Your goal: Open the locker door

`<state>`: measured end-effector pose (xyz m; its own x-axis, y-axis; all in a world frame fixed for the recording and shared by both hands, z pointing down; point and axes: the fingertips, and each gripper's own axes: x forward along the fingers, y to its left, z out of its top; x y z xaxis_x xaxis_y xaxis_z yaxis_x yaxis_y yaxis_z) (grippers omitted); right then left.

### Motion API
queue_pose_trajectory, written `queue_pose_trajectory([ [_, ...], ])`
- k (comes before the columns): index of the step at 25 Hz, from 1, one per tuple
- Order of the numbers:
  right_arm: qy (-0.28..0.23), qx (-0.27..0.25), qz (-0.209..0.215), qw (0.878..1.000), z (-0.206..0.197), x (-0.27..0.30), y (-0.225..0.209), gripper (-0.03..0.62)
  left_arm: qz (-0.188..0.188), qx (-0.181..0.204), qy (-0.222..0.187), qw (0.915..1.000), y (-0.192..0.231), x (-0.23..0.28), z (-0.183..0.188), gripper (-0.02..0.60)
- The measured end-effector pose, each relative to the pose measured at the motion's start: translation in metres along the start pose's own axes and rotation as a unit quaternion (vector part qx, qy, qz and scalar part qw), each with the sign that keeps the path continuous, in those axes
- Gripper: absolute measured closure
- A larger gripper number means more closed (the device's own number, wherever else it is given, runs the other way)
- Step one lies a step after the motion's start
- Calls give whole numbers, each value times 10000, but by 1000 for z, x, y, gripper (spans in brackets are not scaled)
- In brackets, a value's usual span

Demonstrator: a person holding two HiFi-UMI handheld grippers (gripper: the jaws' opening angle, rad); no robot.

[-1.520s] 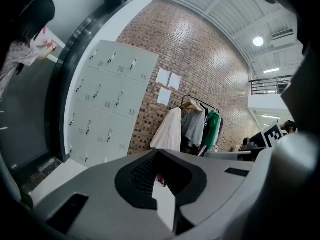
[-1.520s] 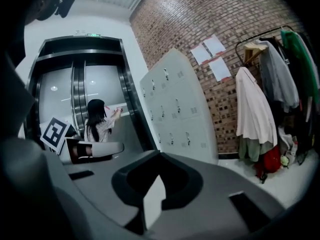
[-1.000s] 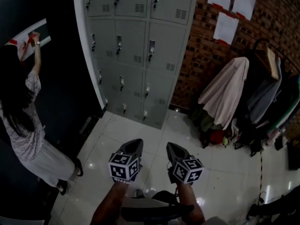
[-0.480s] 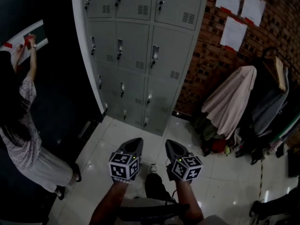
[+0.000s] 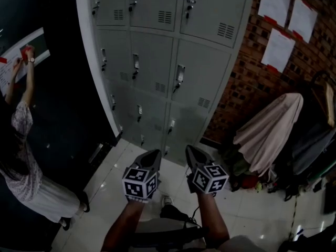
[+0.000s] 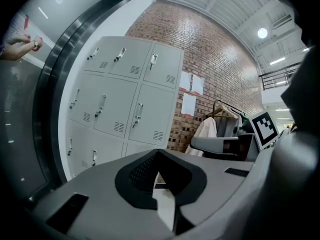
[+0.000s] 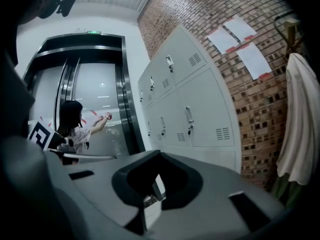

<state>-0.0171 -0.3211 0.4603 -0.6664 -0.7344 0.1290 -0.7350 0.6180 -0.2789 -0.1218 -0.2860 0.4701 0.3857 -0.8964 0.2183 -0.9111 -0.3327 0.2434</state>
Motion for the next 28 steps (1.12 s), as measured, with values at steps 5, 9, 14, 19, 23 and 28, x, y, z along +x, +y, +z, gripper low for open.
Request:
queue_pose_trajectory([
  [5,-100,-156,120,9998,38,59,-35,588,111,46,-115,9999,21,56,33,583],
  [9,-150,-333,156,9992,64,106,-59,588,210,57,-199,9996,39,94,54,583],
  [14,-160,-495,11,9986,84,160,-89,574,348,31,-203,9992,61,133,68,583],
  [19,-186,-676,-177,9974,98,209,-109,569,440,-29,-213,9988,78,157,77,583],
  [23,-237,-728,-327,9965,112,245,-125,485,470,-64,-206,9987,88,174,81,583],
  [28,-271,-807,-552,9948,129,288,-141,414,535,-85,-213,9983,98,187,86,583],
])
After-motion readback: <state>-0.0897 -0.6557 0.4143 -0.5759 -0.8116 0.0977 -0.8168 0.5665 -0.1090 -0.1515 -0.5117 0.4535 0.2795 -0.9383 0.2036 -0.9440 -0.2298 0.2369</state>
